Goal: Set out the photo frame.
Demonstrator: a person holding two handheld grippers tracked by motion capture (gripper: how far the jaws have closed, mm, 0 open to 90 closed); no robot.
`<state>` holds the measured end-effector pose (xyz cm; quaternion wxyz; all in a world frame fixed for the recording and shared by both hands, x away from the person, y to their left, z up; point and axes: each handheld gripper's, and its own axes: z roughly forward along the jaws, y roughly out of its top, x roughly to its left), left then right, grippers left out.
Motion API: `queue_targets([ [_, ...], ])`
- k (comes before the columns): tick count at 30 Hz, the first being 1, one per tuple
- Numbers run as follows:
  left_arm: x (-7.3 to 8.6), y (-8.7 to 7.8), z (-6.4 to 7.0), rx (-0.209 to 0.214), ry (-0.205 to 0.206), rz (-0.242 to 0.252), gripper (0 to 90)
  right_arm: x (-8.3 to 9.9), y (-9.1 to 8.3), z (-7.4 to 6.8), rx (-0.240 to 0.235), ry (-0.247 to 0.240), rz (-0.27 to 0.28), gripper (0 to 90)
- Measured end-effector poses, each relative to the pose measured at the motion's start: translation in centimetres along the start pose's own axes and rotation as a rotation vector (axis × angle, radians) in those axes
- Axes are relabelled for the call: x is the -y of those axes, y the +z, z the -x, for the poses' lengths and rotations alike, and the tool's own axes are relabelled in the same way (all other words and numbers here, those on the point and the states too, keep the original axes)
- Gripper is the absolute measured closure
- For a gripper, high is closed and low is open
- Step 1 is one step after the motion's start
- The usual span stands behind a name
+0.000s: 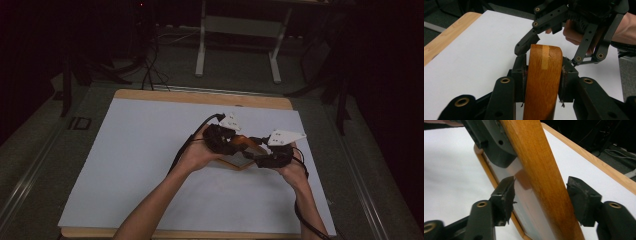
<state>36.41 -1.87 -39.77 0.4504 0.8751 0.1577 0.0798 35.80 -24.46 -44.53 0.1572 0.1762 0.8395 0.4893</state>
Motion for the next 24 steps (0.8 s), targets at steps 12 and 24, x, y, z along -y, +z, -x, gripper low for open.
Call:
queue_targets([
  [12,0.0,0.2,-0.8,0.022,-0.056,0.012,47.0,0.1,-1.1,-0.4,-0.015,-0.086,-0.018,65.7],
  [24,0.7,-1.2,-1.3,0.009,-0.077,0.113,42.2,0.4,-1.6,-0.4,0.007,-0.099,-0.035,68.3],
])
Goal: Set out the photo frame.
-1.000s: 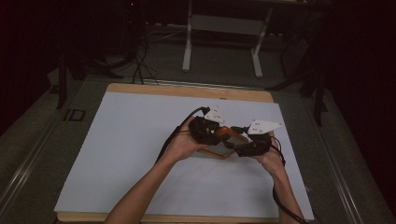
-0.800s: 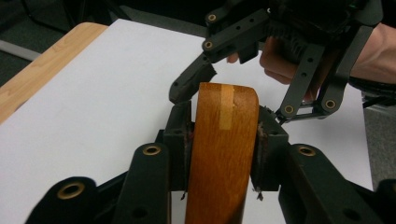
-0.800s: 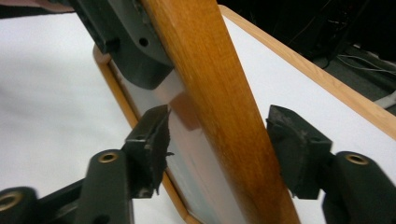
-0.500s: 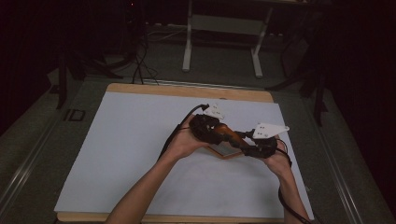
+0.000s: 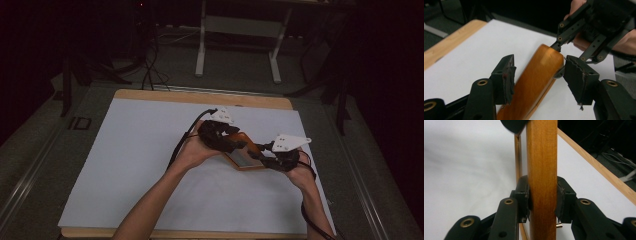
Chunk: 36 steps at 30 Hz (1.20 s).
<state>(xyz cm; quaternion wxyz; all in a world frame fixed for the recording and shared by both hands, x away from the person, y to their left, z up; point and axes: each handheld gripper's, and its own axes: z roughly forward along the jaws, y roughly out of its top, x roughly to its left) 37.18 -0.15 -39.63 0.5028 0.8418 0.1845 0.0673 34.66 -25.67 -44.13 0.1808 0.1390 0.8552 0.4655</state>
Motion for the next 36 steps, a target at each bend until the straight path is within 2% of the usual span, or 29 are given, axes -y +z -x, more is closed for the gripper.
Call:
queue_targets([
  [5,0.6,-0.6,-0.2,-0.006,0.006,0.047,41.9,0.4,-0.2,0.2,0.006,0.018,0.01,68.5],
  [7,1.2,-1.1,-0.6,-0.036,0.003,0.065,41.4,0.6,-0.4,0.3,0.007,0.027,0.014,68.5],
  [9,1.4,-1.2,-0.7,-0.045,-0.005,0.073,41.1,0.7,-0.5,0.3,0.008,0.036,0.013,68.6],
  [11,2.3,-1.7,-1.3,-0.061,-0.04,0.097,40.3,0.8,-0.6,0.3,0.012,0.038,0.013,68.6],
  [14,3.0,-1.8,-1.6,-0.067,-0.055,0.114,37.2,1.0,-0.7,0.3,0.014,0.044,0.016,68.6],
  [15,3.8,-1.8,-1.8,-0.064,-0.066,0.126,36.9,1.0,-0.7,0.3,0.015,0.046,0.016,68.6],
  [17,3.8,-1.8,-1.8,-0.064,-0.066,0.126,36.5,1.1,-0.7,0.3,0.015,0.048,0.017,68.6],
  [18,5.0,-1.6,-2.2,-0.073,-0.084,0.143,35.9,1.1,-0.7,0.3,0.015,0.05,0.022,68.5],
  [21,6.0,-1.4,-2.8,-0.062,-0.116,0.162,36.0,1.1,-0.7,0.3,0.018,0.051,0.025,68.5],
  [27,7.3,-0.5,-3.5,-0.037,-0.15,0.174,37.3,1.3,-0.7,0.4,0.021,0.061,0.033,68.6],
  [28,7.9,-0.1,-3.6,-0.014,-0.164,0.17,37.9,1.3,-0.7,0.4,0.021,0.06,0.035,68.5],
  [31,8.3,0.6,-3.6,-0.012,-0.168,0.151,38.0,1.4,-0.8,0.4,0.021,0.064,0.036,68.5],
  [36,9.4,2.8,-3.4,0.019,-0.188,0.112,42.6,1.7,-1.0,0.5,0.023,0.077,0.041,68.5],
])
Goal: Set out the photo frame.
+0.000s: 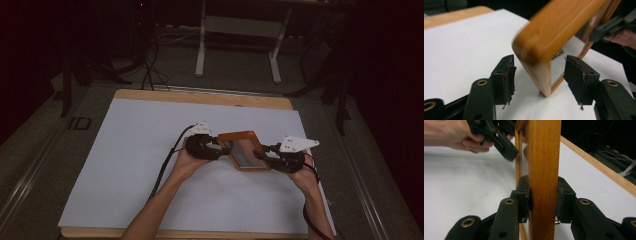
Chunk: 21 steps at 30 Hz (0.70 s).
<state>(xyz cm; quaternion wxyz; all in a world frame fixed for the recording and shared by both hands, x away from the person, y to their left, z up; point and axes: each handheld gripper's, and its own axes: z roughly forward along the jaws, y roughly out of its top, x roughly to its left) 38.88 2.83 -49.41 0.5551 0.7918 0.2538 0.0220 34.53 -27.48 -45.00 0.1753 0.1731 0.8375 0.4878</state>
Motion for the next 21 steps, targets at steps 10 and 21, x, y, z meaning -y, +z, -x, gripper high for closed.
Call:
queue_targets([
  [10,0.4,1.8,1.0,-0.028,0.049,-0.06,54.3,0.2,-0.3,0.3,0.011,0.024,-0.012,68.2],
  [21,-0.1,2.3,1.8,-0.024,0.07,-0.073,63.4,0.9,-1.0,1.1,0.043,0.067,-0.096,63.8],
])
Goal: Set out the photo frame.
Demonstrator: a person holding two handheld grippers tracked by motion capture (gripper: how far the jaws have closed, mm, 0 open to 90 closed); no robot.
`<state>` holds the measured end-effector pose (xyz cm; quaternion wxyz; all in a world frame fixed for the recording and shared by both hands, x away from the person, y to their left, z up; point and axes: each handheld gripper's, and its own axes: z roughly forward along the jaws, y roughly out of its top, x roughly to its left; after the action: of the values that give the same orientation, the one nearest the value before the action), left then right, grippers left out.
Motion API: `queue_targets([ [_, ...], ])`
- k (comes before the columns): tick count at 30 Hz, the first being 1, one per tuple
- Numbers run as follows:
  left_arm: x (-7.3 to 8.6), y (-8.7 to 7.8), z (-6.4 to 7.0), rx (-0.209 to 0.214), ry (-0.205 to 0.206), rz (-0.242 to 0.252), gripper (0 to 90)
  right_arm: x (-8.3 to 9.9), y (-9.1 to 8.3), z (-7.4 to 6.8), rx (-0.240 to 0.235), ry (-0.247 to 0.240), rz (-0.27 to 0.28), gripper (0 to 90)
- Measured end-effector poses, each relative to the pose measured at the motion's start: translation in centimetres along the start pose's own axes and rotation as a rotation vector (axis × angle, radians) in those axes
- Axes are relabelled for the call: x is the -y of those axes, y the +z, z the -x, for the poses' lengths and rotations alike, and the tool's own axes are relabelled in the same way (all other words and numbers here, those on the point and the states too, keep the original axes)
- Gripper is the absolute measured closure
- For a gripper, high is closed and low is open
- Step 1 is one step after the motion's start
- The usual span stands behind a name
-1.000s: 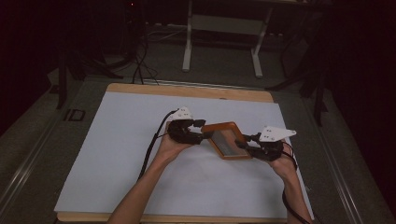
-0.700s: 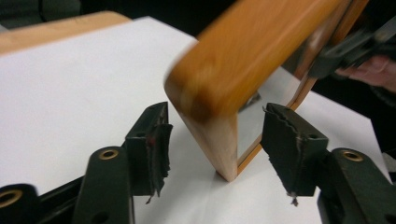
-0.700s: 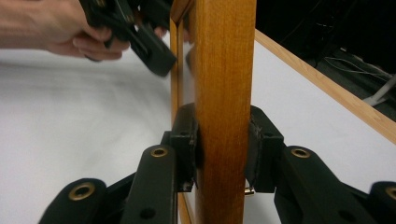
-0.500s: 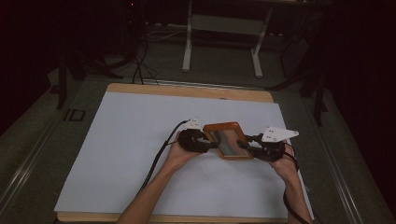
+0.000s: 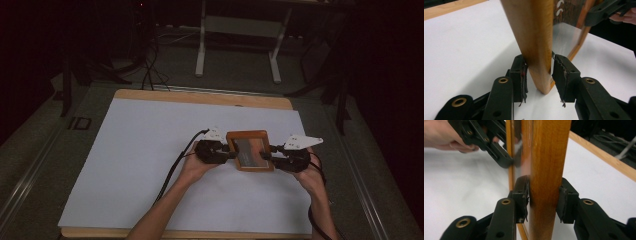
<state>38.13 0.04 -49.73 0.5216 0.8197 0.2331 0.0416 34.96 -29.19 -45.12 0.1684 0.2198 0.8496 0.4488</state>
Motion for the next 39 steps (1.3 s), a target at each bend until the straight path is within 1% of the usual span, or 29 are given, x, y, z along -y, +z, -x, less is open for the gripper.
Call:
queue_targets([
  [2,-0.2,0.4,0.3,0.012,0.016,-0.006,64.4,0.3,-0.2,0.1,0.014,-0.009,-0.029,62.3],
  [4,-0.3,0.5,0.4,0.009,0.021,-0.008,62.7,0.5,-0.3,0.1,0.013,-0.011,-0.03,62.8],
  [5,-0.5,1.0,0.2,0.029,0.003,-0.013,58.9,0.8,-0.5,0.1,0.008,-0.021,-0.018,64.8],
  [6,-0.5,1.0,0.2,0.029,0.003,-0.013,54.3,0.9,-0.6,0.0,0.005,-0.023,-0.01,65.6],
  [7,-0.7,1.3,0.1,0.026,0.001,-0.009,52.2,1.0,-0.6,0.0,-0.001,-0.023,0.0,66.0],
  [8,-0.7,1.3,0.1,0.026,0.001,-0.009,51.1,1.0,-0.6,0.0,-0.001,-0.023,0.0,66.0],
  [9,-0.9,1.6,-0.1,0.037,-0.006,0.004,49.1,1.1,-0.6,0.0,-0.003,-0.023,0.01,66.0],
  [12,-1.1,1.8,-0.3,0.042,-0.012,0.018,42.6,1.3,-0.7,0.1,-0.011,-0.024,0.018,66.3],
  [13,-1.2,2.0,-0.3,0.056,-0.008,0.022,43.0,1.3,-0.7,0.1,-0.012,-0.031,0.019,66.3],
  [15,-1.3,2.3,-0.2,0.075,-0.006,0.017,45.6,1.3,-0.7,0.1,-0.011,-0.026,0.019,66.3],
  [16,-1.3,2.3,-0.2,0.075,-0.006,0.017,46.1,1.3,-0.7,0.1,-0.011,-0.021,0.02,66.3],
  [17,-1.4,2.4,0.0,0.062,0.009,0.012,46.6,1.3,-0.6,0.2,-0.009,-0.016,0.018,65.8],
  [18,-1.4,2.4,0.0,0.062,0.007,0.011,48.2,1.2,-0.6,0.2,0.006,-0.006,0.008,64.6],
  [19,-1.4,2.4,0.0,0.062,0.007,0.011,51.4,1.2,-0.6,0.2,0.006,-0.006,0.008,64.6],
  [20,-1.5,2.3,0.1,0.074,-0.001,0.011,54.8,1.2,-0.4,0.3,0.048,0.018,-0.019,59.5],
  [22,-1.6,2.3,0.3,0.072,0.008,0.006,60.3,1.3,-0.1,0.5,0.075,0.057,-0.05,54.0],
  [23,-1.9,2.4,0.8,0.047,0.033,-0.004,61.3,1.4,0.0,0.7,0.081,0.072,-0.058,52.7],
  [24,-1.9,2.4,0.8,0.047,0.033,-0.004,61.5,1.4,0.0,0.7,0.081,0.072,-0.058,52.7],
  [25,-2.0,2.5,1.1,0.033,0.042,-0.009,61.6,1.5,0.1,0.8,0.081,0.098,-0.061,51.6],
  [26,-2.0,2.5,1.1,0.033,0.042,-0.009,61.6,1.6,0.1,0.8,0.083,0.109,-0.063,51.5],
  [28,-2.0,2.5,1.1,0.026,0.033,-0.007,61.0,1.6,0.1,0.8,0.082,0.119,-0.064,51.5],
  [29,-2.1,2.5,1.2,0.012,0.018,-0.003,60.6,1.7,0.1,0.9,0.081,0.141,-0.062,51.4],
  [30,-2.1,2.5,1.2,0.012,0.018,-0.003,60.0,1.7,0.2,0.9,0.081,0.151,-0.06,51.5],
  [31,-2.1,2.5,1.2,0.002,0.009,-0.001,59.5,1.7,0.3,0.9,0.077,0.164,-0.055,51.5],
  [32,-2.1,2.4,1.2,-0.002,0.009,0.0,59.2,1.7,0.4,0.9,0.076,0.172,-0.057,51.6],
  [35,-2.2,2.0,1.0,-0.014,0.0,-0.004,57.8,1.9,0.8,0.9,0.054,0.199,-0.05,53.4],
  [36,-2.2,2.0,1.0,-0.014,0.0,-0.004,57.3,1.9,0.8,0.9,0.054,0.199,-0.05,53.4],
  [37,-2.1,1.7,0.8,-0.019,-0.007,0.0,56.9,1.9,1.0,0.9,0.04,0.208,-0.051,54.5],
  [39,-2.0,1.3,0.6,-0.019,-0.015,0.006,56.4,1.8,1.3,0.8,0.031,0.215,-0.048,55.2],
])
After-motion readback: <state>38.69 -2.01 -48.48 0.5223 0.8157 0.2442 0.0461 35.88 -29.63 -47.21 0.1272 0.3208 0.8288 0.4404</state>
